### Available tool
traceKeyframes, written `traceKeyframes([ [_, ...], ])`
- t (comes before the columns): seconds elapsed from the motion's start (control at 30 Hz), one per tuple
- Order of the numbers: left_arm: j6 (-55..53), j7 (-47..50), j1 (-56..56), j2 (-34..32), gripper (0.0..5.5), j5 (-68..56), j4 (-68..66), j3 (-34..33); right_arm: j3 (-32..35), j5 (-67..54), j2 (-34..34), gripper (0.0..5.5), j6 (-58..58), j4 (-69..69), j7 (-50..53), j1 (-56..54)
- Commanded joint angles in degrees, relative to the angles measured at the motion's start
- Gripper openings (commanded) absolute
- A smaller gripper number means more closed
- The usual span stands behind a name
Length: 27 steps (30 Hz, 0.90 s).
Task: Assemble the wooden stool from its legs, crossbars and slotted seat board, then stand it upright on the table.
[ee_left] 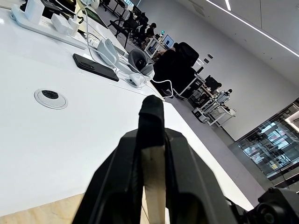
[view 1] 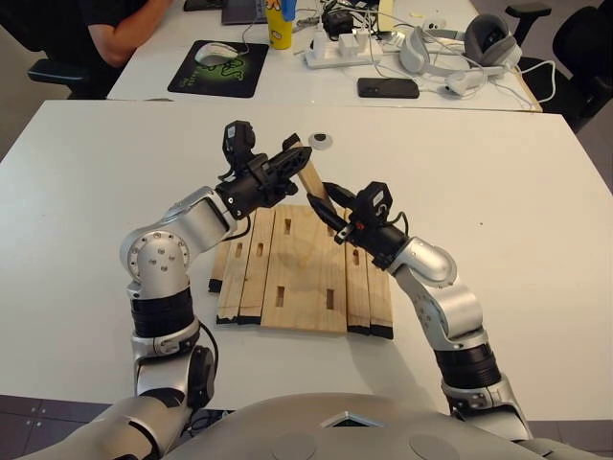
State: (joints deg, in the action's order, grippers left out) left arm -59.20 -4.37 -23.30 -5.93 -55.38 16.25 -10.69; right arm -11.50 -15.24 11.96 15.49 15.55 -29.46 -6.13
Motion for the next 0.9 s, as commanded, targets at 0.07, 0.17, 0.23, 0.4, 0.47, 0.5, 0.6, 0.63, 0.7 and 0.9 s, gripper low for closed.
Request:
traceKeyframes([
  [0.07,1.88,0.99,1.41,-1.43,0.46,3.50,0.18,0.66,1.92,0.39,-0.48,1.32,-1.03,-0.02,1.53,-1.55],
  [0.17,3.34,0.47,1.57,-1.94,0.46,5.07,0.44,1.49,2.01,0.95,-0.43,1.32,-1.09,0.00,1.76,-1.52],
  [0.23,5.67,-0.35,1.66,-3.15,0.46,7.93,0.76,2.76,3.43,1.04,-0.68,1.32,-1.10,-0.74,2.90,-1.21],
  [0.4,7.06,-2.23,2.51,-4.10,0.46,9.70,0.77,4.69,4.31,1.85,-1.17,1.32,-1.28,-1.26,3.69,-0.78],
  [0.47,6.81,-2.31,2.59,-3.68,0.46,9.33,0.64,4.85,4.12,2.33,-1.35,1.32,-1.27,-1.52,3.86,-1.01],
  [0.5,6.65,-2.50,2.56,-3.77,0.46,9.18,0.51,4.95,3.90,2.56,-1.50,1.32,-1.17,-1.55,3.88,-1.05],
  [0.6,6.04,-2.73,2.48,-3.85,0.46,8.71,0.29,5.17,3.53,2.79,-1.89,1.68,-1.29,-1.33,3.76,-0.78],
  [0.63,5.92,-2.75,2.44,-3.77,0.46,8.66,0.26,5.31,3.58,2.73,-2.07,1.75,-1.32,-1.23,3.86,-0.64],
  [0.7,5.66,-2.83,2.42,-3.60,0.43,8.72,0.35,5.68,3.76,2.84,-2.39,2.04,-1.41,-1.17,4.25,-0.51],
  [0.9,5.50,-2.96,2.11,-2.94,0.43,8.91,0.20,5.50,4.41,2.38,-2.80,2.92,-1.41,-1.36,4.97,-0.28],
])
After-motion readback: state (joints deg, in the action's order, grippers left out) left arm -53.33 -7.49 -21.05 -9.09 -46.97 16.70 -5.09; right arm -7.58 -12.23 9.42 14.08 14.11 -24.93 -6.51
